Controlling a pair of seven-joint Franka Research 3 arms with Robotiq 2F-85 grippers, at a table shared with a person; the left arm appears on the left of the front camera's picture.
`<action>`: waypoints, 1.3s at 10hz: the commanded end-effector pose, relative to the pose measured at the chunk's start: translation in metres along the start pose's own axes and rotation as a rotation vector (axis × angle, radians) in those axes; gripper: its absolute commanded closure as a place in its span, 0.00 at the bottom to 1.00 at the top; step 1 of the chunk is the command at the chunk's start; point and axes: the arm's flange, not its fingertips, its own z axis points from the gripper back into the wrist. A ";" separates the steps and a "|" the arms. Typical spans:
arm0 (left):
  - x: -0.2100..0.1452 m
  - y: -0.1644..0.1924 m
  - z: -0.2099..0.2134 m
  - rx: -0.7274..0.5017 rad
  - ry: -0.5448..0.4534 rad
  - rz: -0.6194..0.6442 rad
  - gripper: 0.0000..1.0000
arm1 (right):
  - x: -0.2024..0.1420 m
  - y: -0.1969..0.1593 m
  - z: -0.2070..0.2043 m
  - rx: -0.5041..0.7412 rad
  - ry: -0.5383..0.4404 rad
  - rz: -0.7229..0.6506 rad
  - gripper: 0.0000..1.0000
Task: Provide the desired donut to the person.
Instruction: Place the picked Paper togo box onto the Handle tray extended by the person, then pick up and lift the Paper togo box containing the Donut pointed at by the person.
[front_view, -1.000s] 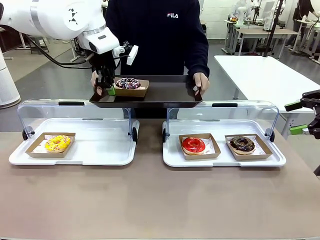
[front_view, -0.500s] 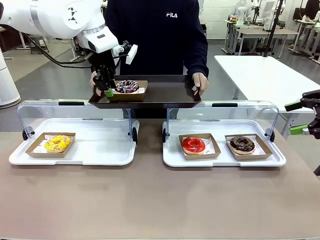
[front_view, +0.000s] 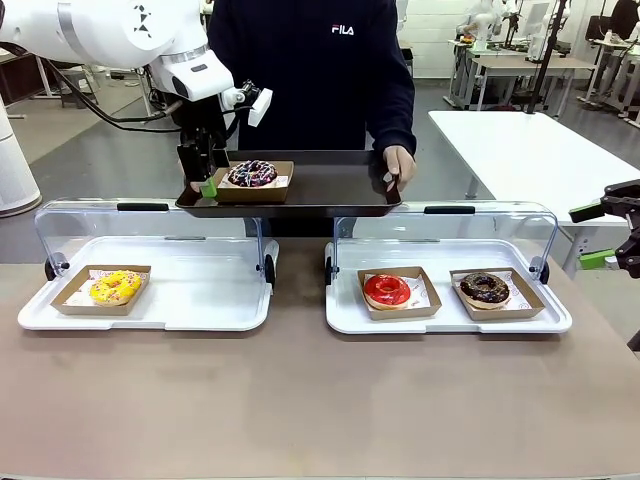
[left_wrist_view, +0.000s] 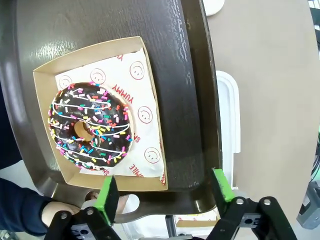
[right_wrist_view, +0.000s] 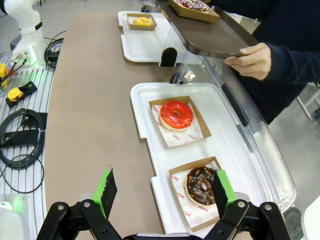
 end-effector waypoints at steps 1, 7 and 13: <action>-0.005 0.003 0.008 -0.017 -0.026 -0.014 0.00 | 0.000 -0.002 -0.003 -0.006 -0.029 0.001 0.00; -0.003 -0.002 0.011 -0.030 -0.024 0.018 0.00 | 0.000 -0.002 -0.003 -0.006 -0.029 0.001 0.00; -0.003 -0.002 0.011 -0.030 -0.024 0.018 0.00 | 0.000 -0.002 -0.003 -0.006 -0.029 0.001 0.00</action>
